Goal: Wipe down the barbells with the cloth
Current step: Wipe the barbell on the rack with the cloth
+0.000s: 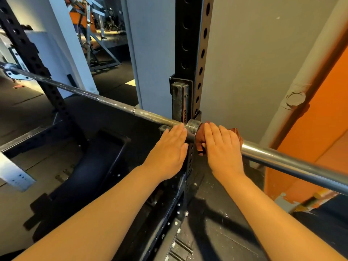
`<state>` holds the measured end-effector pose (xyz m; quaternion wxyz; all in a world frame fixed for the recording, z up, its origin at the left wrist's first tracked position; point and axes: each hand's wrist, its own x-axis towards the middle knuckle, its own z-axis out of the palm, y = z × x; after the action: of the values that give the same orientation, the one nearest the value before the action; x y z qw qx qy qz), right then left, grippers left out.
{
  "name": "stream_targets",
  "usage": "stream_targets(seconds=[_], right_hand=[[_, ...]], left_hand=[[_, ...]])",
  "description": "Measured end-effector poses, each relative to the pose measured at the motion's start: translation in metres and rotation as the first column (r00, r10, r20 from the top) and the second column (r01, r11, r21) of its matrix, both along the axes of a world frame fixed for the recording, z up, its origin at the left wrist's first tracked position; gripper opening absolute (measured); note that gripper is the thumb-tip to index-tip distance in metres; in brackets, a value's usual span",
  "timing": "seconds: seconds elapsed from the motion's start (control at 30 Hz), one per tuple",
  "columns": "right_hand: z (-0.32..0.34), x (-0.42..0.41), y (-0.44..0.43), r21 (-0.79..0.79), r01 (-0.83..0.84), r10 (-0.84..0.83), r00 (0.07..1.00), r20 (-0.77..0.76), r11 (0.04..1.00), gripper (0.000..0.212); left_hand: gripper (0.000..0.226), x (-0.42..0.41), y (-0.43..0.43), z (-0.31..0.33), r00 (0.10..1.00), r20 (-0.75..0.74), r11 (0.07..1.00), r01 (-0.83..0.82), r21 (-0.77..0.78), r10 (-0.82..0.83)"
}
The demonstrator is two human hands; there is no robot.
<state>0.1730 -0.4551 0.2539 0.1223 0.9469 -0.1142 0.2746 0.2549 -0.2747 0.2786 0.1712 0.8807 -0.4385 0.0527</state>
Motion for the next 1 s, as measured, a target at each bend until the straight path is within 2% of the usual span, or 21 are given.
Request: stream_targets(seconds=[0.1, 0.2, 0.27, 0.3, 0.37, 0.43, 0.47, 0.53, 0.63, 0.73, 0.8, 0.83, 0.9, 0.97, 1.0], right_hand=[[-0.003, -0.018, -0.014, 0.007, -0.037, 0.037, 0.999, 0.035, 0.999, 0.059], [0.007, -0.014, 0.002, 0.315, 0.003, -0.08, 0.969, 0.232, 0.949, 0.024], [0.021, 0.014, 0.026, 0.509, -0.141, -0.068, 0.927, 0.369, 0.849, 0.016], [0.025, 0.028, 0.039, 0.548, -0.217, 0.001, 0.93, 0.367, 0.808, 0.019], [0.019, 0.051, 0.06, 0.513, -0.246, 0.142, 0.962, 0.232, 0.823, 0.026], [0.006, 0.059, 0.065, 0.406, -0.197, 0.175, 0.98, 0.092, 0.892, 0.045], [0.002, 0.058, 0.06, 0.366, -0.189, 0.176, 0.982, 0.069, 0.911, 0.056], [0.001, 0.054, 0.053, 0.4, -0.176, 0.137, 0.983, 0.123, 0.9, 0.06], [0.019, 0.066, 0.063, 0.603, -0.185, -0.025, 0.946, 0.322, 0.776, 0.03], [0.035, 0.074, 0.096, 0.588, -0.242, 0.061, 0.949, 0.311, 0.772, 0.026], [0.039, 0.077, 0.112, 0.653, -0.277, 0.121, 0.954, 0.275, 0.705, 0.027], [0.041, 0.079, 0.119, 0.709, -0.277, 0.095, 0.954, 0.285, 0.649, 0.025], [0.045, 0.087, 0.13, 0.79, -0.244, -0.056, 0.942, 0.331, 0.563, 0.021], [0.052, 0.094, 0.135, 0.806, -0.242, -0.173, 0.905, 0.387, 0.54, 0.021], [0.056, 0.099, 0.137, 0.793, -0.272, -0.168, 0.891, 0.421, 0.546, 0.021]], left_hand=[[0.057, 0.004, 0.014, 0.002, 1.0, -0.023, 1.0, 0.017, 0.018, -0.017], [0.057, 0.01, 0.024, 0.002, 0.999, -0.015, 0.999, 0.031, 0.028, -0.031], [0.057, 0.014, 0.028, 0.0, 1.0, 0.015, 0.998, 0.023, 0.061, -0.024], [0.058, 0.016, 0.03, 0.0, 1.0, 0.007, 0.998, 0.013, 0.064, -0.014], [0.058, 0.021, 0.039, 0.002, 0.999, -0.032, 0.998, 0.005, 0.062, -0.003], [0.059, 0.026, 0.051, 0.005, 0.999, -0.052, 0.998, 0.009, 0.069, -0.005], [0.059, 0.028, 0.058, 0.007, 0.998, -0.067, 0.998, 0.014, 0.064, -0.009], [0.058, 0.031, 0.076, 0.01, 0.995, -0.104, 0.999, 0.016, 0.036, -0.013], [0.057, 0.033, 0.102, 0.009, 0.989, -0.143, 0.999, 0.038, 0.008, -0.036], [0.057, 0.034, 0.123, 0.002, 0.988, -0.145, 0.998, 0.058, 0.026, -0.054], [0.057, 0.039, 0.133, -0.004, 0.982, -0.18, 0.999, 0.053, 0.014, -0.049], [0.057, 0.042, 0.138, -0.006, 0.98, -0.196, 0.999, 0.046, 0.003, -0.045], [0.057, 0.046, 0.146, -0.008, 0.972, -0.234, 0.999, 0.032, -0.013, -0.034], [0.057, 0.048, 0.153, -0.007, 0.958, -0.284, 1.0, 0.017, -0.019, -0.021], [0.056, 0.049, 0.156, -0.006, 0.955, -0.296, 1.0, 0.007, -0.023, -0.013]])
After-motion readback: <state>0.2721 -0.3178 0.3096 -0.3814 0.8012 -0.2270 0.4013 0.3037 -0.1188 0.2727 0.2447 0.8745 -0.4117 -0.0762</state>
